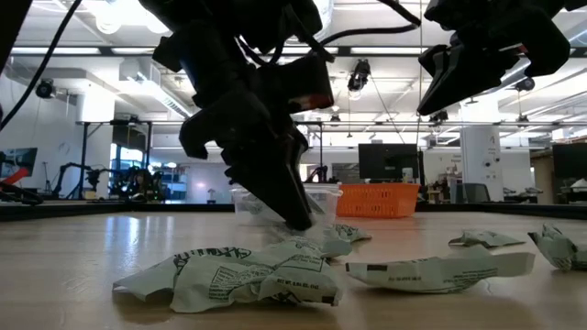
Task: Pick and place items into bin
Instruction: Put the stevia packet into the transparent bin
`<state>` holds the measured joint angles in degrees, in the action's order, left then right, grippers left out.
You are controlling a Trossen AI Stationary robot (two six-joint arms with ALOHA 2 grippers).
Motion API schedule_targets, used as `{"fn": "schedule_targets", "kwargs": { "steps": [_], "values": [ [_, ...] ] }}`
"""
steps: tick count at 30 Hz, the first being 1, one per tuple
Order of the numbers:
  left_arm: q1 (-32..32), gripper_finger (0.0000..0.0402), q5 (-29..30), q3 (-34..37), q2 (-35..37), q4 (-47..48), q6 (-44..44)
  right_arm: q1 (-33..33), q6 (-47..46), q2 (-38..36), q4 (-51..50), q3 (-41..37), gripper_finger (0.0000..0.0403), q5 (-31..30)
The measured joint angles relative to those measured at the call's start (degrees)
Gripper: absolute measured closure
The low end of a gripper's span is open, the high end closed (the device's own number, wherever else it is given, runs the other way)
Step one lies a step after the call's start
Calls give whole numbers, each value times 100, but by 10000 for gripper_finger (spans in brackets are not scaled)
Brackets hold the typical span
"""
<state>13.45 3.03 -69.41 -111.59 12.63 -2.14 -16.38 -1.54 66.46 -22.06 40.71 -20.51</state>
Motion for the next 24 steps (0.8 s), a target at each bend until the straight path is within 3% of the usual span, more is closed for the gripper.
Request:
{"fn": "schedule_targets", "kwargs": {
  "steps": [4, 18, 21, 24],
  "values": [
    [0, 397, 2, -6, 5, 46, 144, 0, 0, 0, 0, 0, 394, -1],
    [37, 401, 272, -11, 278, 122, 318, 0, 2, 0, -2, -4, 394, -2],
    [138, 401, 763, -11, 546, 205, 441, 2, 2, 0, 0, -23, 394, -4],
    [283, 401, 1916, 2, 843, 310, 460, 2, 2, 0, -2, -28, 394, -4]
  ]
}}
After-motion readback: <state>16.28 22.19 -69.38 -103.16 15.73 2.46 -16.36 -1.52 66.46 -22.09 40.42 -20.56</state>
